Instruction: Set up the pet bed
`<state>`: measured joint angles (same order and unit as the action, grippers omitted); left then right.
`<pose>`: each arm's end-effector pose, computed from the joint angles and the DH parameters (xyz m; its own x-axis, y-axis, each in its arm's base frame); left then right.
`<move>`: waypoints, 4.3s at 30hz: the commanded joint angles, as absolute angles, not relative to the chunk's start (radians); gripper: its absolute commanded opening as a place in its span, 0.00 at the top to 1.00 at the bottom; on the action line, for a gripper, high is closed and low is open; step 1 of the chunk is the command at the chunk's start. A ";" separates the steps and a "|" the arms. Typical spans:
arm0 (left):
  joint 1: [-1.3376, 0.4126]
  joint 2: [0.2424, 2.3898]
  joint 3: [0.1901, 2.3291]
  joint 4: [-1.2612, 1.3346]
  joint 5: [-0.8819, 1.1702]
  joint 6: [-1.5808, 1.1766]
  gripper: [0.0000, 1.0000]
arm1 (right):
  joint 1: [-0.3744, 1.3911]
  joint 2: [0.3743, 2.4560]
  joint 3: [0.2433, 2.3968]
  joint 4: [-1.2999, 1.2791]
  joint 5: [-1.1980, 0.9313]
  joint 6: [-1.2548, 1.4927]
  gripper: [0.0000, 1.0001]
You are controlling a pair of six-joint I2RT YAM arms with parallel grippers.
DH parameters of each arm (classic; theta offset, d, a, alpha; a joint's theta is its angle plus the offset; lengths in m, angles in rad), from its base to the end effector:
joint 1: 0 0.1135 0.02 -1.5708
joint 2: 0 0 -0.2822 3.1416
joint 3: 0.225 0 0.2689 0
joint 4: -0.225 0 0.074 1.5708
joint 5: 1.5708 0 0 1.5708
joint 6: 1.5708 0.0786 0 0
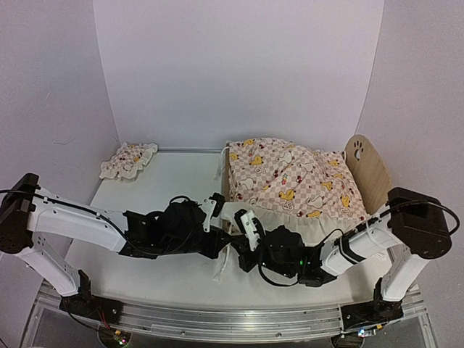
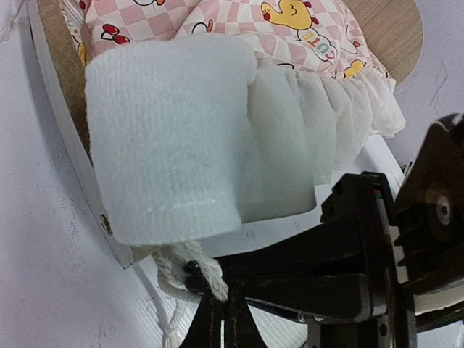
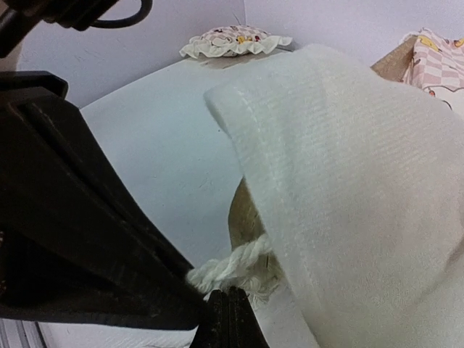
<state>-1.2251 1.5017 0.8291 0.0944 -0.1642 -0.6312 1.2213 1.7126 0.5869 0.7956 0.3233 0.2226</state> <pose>0.1374 -0.3436 0.1958 -0.6699 0.1418 -0.7288 0.6026 0.6773 -0.4221 0.1493 0.3366 0.1340 -0.2822 -0.1630 -0.9454 -0.7440 0.6593 0.1084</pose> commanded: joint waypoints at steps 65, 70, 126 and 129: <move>-0.910 1.444 0.590 0.459 0.363 -1.315 0.68 | 1.139 1.911 0.574 1.238 -0.011 -0.259 1.00; -0.918 1.462 0.609 0.494 0.375 -1.318 0.63 | 1.138 1.920 0.578 1.235 -0.029 -0.256 1.00; -0.871 1.626 0.652 0.624 0.496 -1.391 0.79 | 1.139 1.908 0.594 1.235 0.007 -0.273 1.00; -0.882 1.629 0.654 0.623 0.503 -1.396 0.79 | 1.138 1.908 0.594 1.234 0.008 -0.274 1.00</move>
